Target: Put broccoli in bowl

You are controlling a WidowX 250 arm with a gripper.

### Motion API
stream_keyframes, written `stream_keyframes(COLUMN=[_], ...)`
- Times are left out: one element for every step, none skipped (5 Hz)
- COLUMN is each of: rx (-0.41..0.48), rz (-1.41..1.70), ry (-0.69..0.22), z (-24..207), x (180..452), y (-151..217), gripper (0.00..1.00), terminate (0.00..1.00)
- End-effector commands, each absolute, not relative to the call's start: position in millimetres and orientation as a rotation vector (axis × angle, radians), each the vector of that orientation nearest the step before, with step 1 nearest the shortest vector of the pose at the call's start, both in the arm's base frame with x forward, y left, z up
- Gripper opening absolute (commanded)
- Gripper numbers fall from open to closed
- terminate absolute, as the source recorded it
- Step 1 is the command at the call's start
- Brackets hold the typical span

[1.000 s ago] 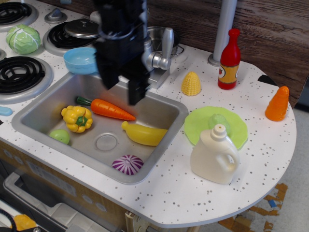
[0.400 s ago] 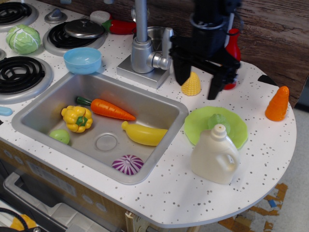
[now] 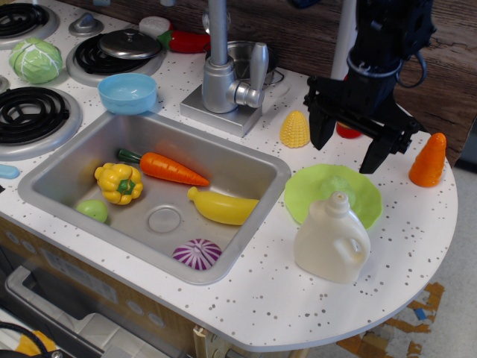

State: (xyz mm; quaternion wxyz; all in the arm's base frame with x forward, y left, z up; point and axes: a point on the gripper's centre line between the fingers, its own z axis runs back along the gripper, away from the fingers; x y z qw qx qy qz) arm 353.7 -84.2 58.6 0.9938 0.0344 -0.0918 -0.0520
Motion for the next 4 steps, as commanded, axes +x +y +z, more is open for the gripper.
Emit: stream_keyframes(rx=[0.079, 0.064, 0.046, 0.037], rz=[-0.096, -0.089, -0.073, -0.060], ry=[-0.229, -0.238, -0.246, -0.269], z=[52, 45, 35, 24], x=[355, 351, 347, 345], y=[-85, -84, -83, -82], gripper=[1.00, 1.00, 1.00, 1.00], terminate=[0.00, 0.00, 0.00, 0.00])
